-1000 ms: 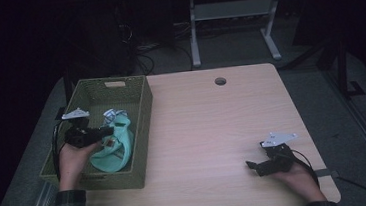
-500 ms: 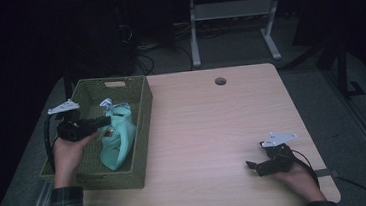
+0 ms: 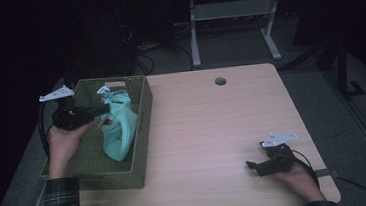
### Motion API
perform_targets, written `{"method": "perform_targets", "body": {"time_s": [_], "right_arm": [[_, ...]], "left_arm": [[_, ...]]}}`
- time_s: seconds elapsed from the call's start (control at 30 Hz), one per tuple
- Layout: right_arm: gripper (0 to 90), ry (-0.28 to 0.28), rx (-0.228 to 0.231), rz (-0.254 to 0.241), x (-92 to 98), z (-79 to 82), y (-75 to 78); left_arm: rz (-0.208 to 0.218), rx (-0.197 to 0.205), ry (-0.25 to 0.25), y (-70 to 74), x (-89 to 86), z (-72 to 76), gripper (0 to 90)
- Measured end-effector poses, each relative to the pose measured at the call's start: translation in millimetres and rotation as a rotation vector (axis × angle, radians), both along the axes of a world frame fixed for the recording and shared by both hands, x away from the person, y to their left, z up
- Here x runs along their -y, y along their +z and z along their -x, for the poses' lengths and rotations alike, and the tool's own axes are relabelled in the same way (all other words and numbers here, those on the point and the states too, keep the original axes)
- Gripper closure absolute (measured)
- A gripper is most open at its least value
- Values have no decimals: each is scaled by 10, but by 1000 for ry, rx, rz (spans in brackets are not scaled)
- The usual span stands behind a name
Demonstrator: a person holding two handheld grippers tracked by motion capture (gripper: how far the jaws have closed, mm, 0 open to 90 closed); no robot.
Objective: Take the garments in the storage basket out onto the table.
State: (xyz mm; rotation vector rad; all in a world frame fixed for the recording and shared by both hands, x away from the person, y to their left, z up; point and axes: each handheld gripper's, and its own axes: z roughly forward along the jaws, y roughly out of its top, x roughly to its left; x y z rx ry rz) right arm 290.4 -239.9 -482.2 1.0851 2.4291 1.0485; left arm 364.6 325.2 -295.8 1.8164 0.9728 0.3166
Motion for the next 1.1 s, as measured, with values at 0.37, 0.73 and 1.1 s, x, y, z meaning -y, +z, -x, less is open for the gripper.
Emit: {"method": "perform_targets", "body": {"time_s": [0.37, 0.73, 1.1], "right_arm": [[88, -1, 0, -1, -1, 0, 0], [88, -1, -3, -1, -2, 2, 1], [88, -1, -3, -1, -2, 2, 1]], "left_arm": [[13, 49, -37, 327, 86, -12, 846], [0, 100, -92, 649, 293, 59, 845], [34, 126, -152, 767, 545, 88, 846]]}}
